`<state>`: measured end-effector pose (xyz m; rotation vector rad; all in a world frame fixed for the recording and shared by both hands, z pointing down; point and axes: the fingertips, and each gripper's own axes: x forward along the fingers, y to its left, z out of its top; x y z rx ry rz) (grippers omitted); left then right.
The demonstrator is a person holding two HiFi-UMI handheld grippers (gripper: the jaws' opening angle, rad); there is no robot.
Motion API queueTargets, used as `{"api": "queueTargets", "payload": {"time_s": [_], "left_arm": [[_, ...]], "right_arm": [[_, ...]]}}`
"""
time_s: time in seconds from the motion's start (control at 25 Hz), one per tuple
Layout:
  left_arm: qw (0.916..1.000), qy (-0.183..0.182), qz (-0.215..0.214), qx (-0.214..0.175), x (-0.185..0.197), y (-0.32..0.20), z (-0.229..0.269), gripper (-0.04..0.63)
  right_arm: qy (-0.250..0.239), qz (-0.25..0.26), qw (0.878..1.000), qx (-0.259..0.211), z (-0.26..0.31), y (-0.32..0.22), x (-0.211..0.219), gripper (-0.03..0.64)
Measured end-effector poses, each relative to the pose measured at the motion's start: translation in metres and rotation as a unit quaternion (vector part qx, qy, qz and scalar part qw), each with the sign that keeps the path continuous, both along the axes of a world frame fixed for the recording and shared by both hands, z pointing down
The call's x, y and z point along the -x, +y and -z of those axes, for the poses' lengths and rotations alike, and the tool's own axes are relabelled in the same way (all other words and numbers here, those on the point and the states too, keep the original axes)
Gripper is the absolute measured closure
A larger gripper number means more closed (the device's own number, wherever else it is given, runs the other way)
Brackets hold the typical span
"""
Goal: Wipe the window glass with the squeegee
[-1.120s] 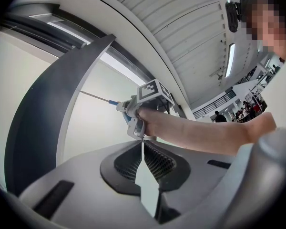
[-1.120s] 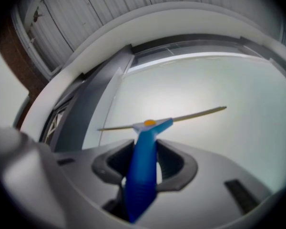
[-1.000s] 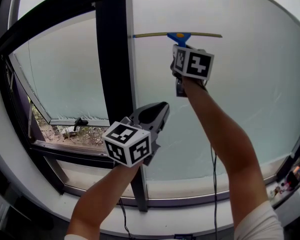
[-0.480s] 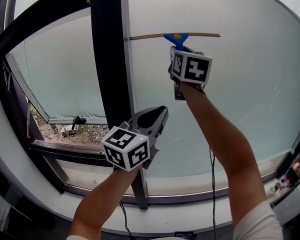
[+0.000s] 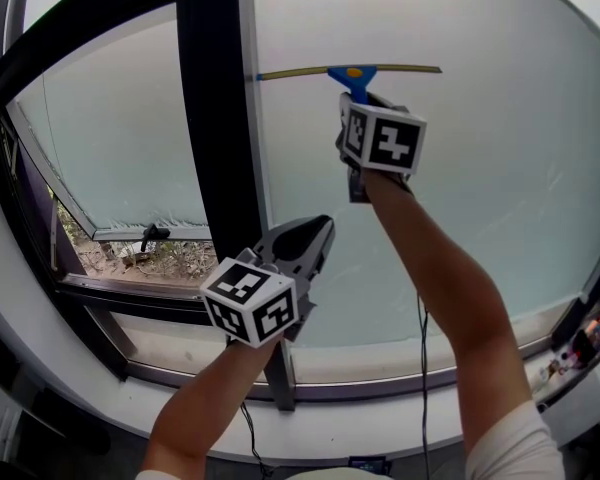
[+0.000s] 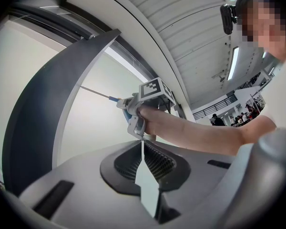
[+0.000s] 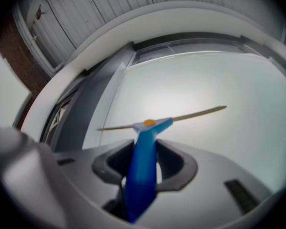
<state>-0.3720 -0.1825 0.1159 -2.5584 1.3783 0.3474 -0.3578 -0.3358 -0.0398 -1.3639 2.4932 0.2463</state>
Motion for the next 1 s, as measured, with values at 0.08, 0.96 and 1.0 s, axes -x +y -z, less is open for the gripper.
{"api": "queueTargets", "payload": {"time_s": [0.08, 0.96, 1.0], "left_arm": [[1.0000, 0.001, -0.001, 0.003, 0.000, 0.000, -0.004, 0.555], [0.9994, 0.015, -0.004, 0.032, 0.000, -0.001, -0.041, 0.555], [0.9993, 0.016, -0.004, 0.034, 0.000, -0.001, -0.043, 0.555]], "right_arm": [[-0.001, 0.001, 1.000, 0.003, -0.004, 0.000, 0.000, 0.465], [0.011, 0.003, 1.000, 0.018, -0.055, 0.001, -0.001, 0.465], [0.011, 0.003, 1.000, 0.020, -0.058, 0.001, -0.002, 0.465]]}}
